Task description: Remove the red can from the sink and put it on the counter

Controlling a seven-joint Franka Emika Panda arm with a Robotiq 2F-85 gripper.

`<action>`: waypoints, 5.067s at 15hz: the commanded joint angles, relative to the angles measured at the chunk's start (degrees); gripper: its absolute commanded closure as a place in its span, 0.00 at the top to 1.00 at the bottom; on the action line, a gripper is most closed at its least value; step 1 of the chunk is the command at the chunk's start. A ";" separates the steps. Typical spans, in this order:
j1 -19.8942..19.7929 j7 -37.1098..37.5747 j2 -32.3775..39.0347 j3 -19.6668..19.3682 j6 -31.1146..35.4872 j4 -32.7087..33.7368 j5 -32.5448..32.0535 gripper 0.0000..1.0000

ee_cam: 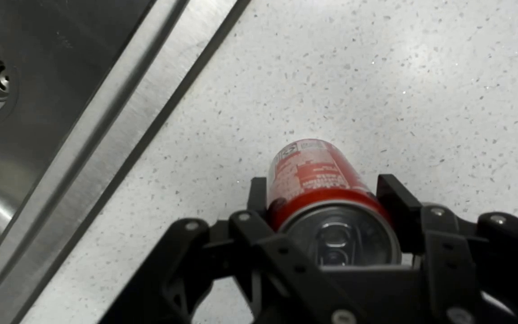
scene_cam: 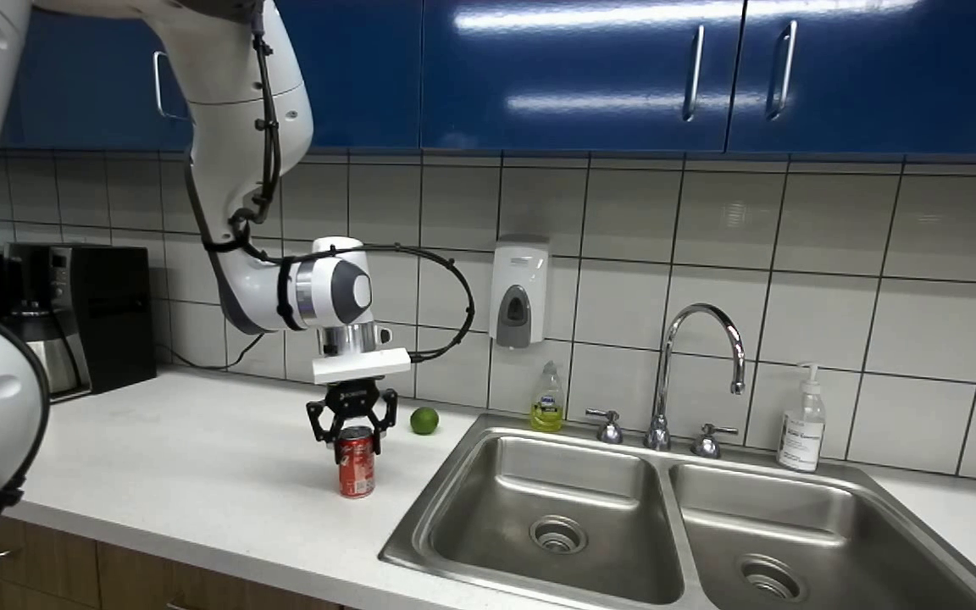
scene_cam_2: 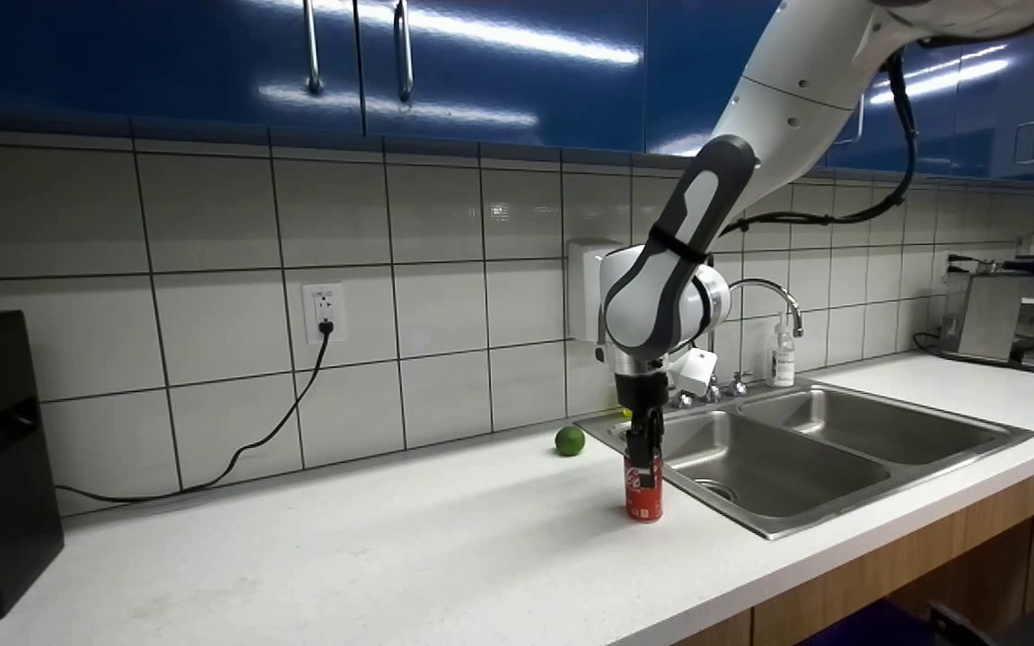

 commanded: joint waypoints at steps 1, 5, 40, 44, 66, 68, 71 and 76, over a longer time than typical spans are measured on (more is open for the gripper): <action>-0.79 -2.10 0.25 0.43 -0.17 0.73 0.50 0.89; -0.99 -1.78 -0.80 0.22 0.11 -0.02 0.48 1.00; -1.06 -0.64 -15.22 -3.73 2.65 -6.73 7.54 1.00; -1.99 2.40 -14.71 -5.73 2.37 -6.04 7.95 1.00; -7.25 27.48 -14.67 -14.59 9.05 -13.10 3.16 1.00; -7.59 27.66 -14.77 -15.00 10.42 -14.56 3.04 1.00; -7.91 28.30 -15.07 -15.60 11.70 -16.29 2.60 1.00; -7.94 28.07 -13.30 -15.66 11.36 -15.54 3.54 1.00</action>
